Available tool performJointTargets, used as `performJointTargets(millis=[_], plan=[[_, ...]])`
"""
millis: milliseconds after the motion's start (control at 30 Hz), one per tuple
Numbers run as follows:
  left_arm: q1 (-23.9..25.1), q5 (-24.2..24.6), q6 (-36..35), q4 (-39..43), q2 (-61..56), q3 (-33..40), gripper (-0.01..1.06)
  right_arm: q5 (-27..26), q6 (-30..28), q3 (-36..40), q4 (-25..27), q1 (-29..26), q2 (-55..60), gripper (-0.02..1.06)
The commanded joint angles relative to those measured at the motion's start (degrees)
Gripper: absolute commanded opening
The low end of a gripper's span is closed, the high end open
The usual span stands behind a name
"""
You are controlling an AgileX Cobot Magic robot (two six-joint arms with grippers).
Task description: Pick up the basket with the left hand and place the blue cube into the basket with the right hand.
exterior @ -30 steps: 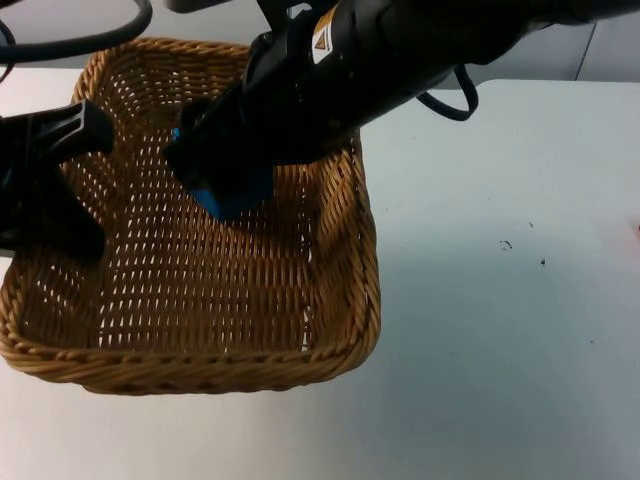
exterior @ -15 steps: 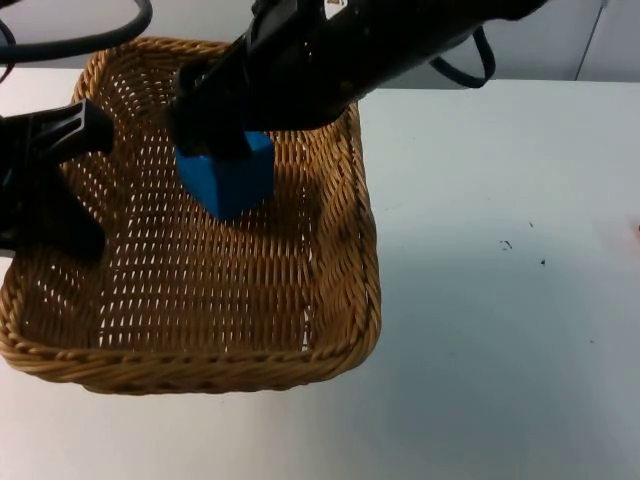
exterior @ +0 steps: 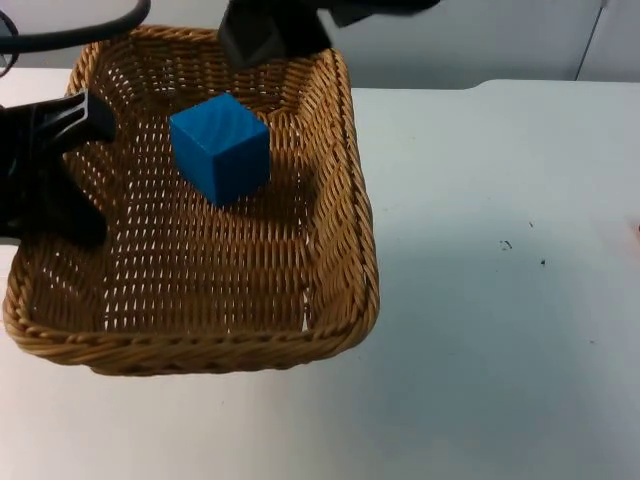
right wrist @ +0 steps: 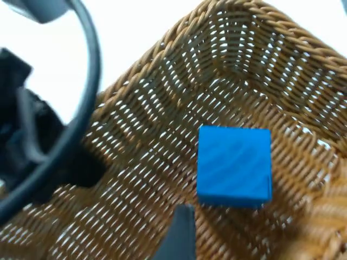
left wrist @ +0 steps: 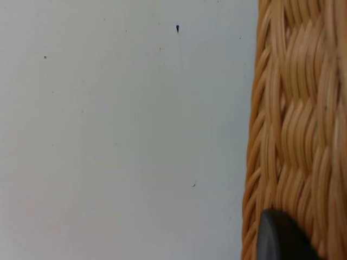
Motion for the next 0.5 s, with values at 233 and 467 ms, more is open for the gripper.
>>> performJointTargets(millis=[233,467], plan=[[-0.40,-1.55,4.87,-5.77,7.33,-5.65,0.00,10.70,-0.35,-0.24,-0.33,0.27,-11.61,0.77],[-0.40,-2.40,14.07,-13.71,15.65,-8.64,0.00,6.37,-0.36,9.97,-0.12,0.27,-22.20,0.77]])
